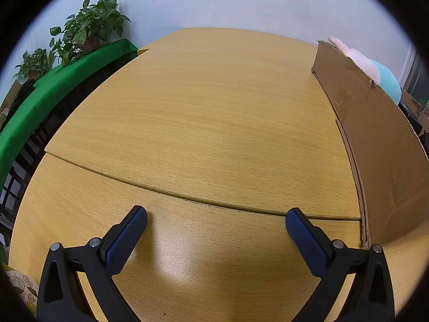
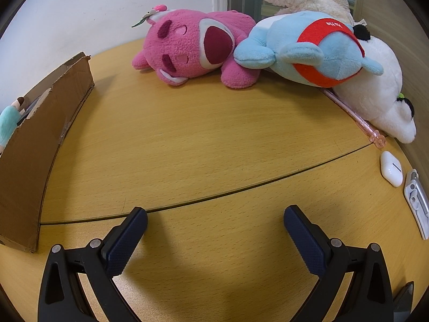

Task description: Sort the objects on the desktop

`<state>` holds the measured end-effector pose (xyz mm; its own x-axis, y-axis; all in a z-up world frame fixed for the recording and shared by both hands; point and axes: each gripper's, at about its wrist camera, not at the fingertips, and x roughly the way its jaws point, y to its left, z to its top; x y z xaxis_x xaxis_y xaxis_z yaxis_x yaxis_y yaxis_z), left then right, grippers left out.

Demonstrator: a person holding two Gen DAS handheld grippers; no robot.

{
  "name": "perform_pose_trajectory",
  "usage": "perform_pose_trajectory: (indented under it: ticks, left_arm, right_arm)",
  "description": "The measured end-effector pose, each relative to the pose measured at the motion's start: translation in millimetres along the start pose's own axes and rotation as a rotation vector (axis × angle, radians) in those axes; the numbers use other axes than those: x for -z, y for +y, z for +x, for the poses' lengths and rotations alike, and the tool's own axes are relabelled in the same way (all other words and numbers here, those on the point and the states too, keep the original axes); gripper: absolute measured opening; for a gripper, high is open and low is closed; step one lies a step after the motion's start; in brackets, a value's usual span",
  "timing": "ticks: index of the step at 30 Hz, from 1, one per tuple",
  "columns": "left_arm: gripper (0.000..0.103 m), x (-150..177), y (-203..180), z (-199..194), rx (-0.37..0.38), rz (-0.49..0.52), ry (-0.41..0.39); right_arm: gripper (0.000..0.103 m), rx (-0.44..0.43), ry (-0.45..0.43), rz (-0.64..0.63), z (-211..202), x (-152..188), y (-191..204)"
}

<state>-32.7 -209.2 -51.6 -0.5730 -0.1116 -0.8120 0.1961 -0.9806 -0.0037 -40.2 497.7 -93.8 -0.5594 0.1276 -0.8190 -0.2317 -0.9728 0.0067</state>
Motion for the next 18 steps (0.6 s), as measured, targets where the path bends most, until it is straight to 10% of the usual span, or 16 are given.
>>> perform_pose_trajectory:
  ticks: [18]
  left_arm:
    - [0.103,-2.0,-0.6,1.4,0.0,-0.002,-0.001]
  right_arm:
    - [0.103,-0.002,-0.003,0.0,0.0,1.9,-0.5]
